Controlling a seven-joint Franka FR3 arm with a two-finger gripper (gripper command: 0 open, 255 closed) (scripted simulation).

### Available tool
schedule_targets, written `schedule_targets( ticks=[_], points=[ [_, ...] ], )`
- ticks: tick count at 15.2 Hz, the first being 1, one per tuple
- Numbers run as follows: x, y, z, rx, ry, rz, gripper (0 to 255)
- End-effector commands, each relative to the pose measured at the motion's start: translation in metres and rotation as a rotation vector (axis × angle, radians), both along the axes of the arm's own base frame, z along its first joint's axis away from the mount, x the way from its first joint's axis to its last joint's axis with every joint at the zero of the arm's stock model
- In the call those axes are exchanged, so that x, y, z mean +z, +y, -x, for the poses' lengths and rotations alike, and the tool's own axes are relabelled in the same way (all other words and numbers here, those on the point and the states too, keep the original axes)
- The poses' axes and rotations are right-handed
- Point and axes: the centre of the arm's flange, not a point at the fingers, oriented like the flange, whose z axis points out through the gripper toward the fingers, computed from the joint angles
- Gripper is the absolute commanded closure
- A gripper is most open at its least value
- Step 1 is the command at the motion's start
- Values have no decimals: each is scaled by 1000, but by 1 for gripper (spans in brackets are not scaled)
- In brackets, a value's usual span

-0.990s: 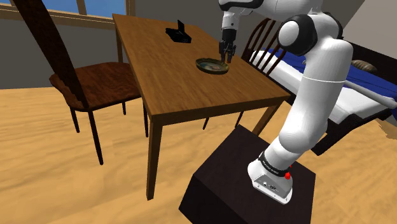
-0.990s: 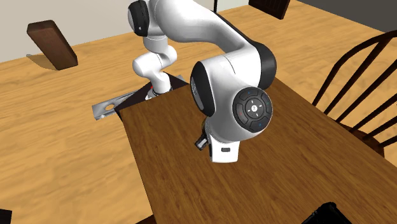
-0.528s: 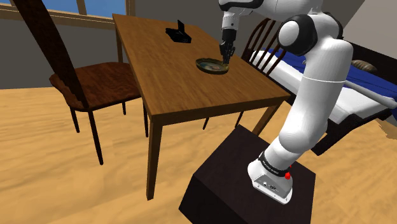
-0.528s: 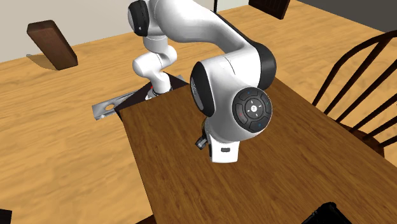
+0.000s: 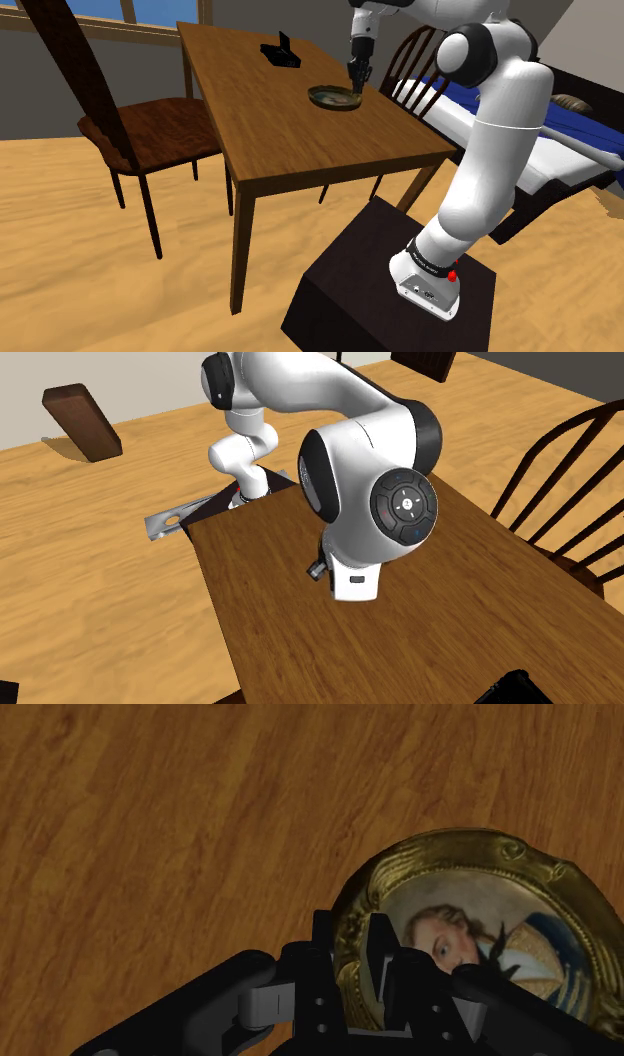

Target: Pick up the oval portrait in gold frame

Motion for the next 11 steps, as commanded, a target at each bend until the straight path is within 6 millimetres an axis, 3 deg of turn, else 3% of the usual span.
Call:
schedule_targets(
  ticks=[1,9,11],
  points=[
    [11,0,0,0,0,0,255],
    [53,0,0,0,0,0,255],
    [54,0,0,0,0,0,255]
  ],
)
